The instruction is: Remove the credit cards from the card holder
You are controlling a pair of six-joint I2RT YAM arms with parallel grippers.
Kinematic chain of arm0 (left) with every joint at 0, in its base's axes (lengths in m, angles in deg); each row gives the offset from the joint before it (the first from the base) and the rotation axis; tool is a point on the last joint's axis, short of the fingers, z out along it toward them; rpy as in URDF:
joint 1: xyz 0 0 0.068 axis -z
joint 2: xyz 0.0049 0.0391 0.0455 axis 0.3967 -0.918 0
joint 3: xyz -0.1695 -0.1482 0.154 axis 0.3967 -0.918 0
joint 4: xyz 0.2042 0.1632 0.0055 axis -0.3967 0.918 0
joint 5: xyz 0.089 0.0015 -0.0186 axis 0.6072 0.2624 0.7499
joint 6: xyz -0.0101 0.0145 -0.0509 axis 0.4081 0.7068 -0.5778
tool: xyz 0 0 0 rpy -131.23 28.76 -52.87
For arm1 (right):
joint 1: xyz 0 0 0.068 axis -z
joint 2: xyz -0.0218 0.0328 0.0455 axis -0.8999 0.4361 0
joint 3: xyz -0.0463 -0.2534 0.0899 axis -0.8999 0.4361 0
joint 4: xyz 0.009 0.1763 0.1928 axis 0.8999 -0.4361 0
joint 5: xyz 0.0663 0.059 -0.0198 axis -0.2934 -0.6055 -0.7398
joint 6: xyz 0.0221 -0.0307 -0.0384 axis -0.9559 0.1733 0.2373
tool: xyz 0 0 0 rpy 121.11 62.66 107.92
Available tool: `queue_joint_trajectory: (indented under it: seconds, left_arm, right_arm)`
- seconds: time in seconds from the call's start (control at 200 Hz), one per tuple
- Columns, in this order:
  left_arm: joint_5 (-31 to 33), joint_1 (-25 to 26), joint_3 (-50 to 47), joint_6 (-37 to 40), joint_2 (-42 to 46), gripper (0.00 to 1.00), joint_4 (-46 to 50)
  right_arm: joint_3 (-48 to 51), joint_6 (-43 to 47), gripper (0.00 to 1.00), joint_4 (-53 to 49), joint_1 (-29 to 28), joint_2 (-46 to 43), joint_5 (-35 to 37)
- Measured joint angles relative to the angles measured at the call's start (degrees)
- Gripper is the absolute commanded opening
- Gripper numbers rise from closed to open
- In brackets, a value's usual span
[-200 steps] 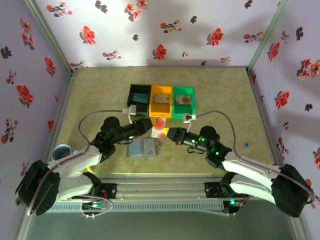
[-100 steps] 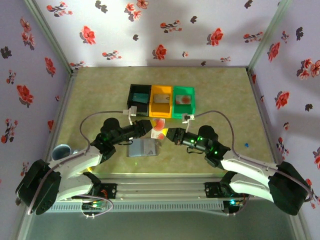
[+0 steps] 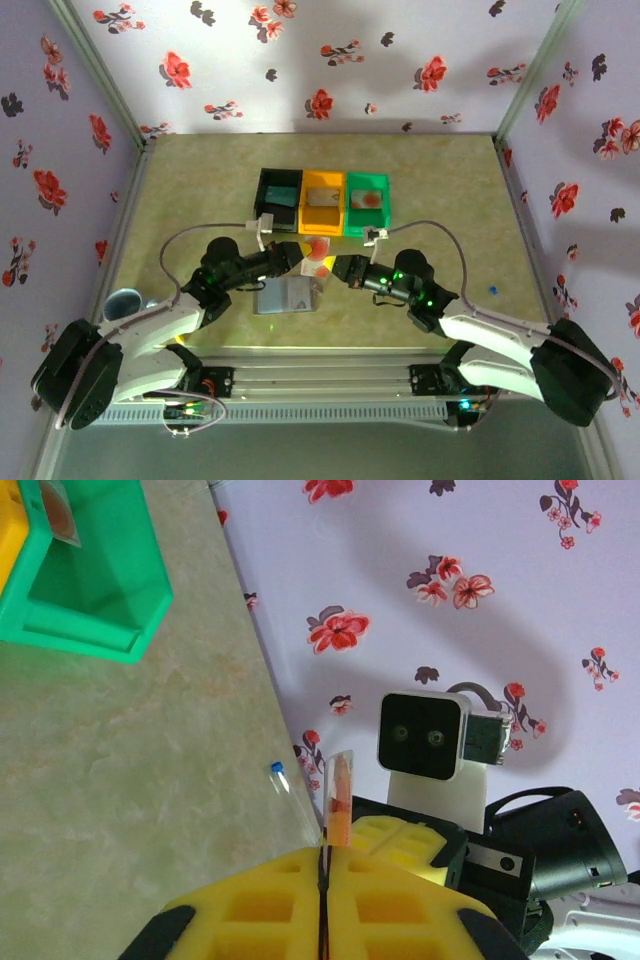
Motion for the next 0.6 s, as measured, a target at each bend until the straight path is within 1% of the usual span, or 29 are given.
queue_joint_trajectory:
  seconds: [0.03, 0.095, 0.18, 0.31, 0.375, 0.48, 0.6]
  left_arm:
    - [0.02, 0.0, 0.0, 0.04, 0.0, 0.0, 0.02]
    - [0.02, 0.0, 0.0, 0.2, 0.0, 0.0, 0.09]
    - [0.07, 0.0, -0.02, 0.24, 0.0, 0.0, 0.17]
    - [-0.5, 0.0, -0.04, 0.68, 0.02, 0.0, 1.57]
    - [-0.87, 0.0, -0.04, 1.55, 0.11, 0.0, 4.76]
    - [-1.53, 0.0, 0.92, 5.09, 0.79, 0.0, 13.92]
    - [-2.34, 0.02, 3.67, 9.88, 1.03, 0.0, 24.63]
  right_arm:
    - [0.0, 0.0, 0.0, 0.0, 0.0, 0.11, 0.0]
    - [-0.02, 0.0, 0.0, 0.0, 0.0, 0.2, -0.02]
    - [-0.02, -0.02, 0.14, -0.07, 0.24, 0.2, -0.04]
    - [-0.15, 0.15, 0.31, -1.38, 1.27, 0.13, -0.42]
    - [-0.26, 0.46, 0.37, -2.64, 2.38, -0.17, -0.46]
    - [-0.44, 1.14, 0.4, -4.94, 4.0, -0.63, -1.05]
    - [-0.44, 2.64, 0.47, -7.39, 5.25, -0.74, -2.16]
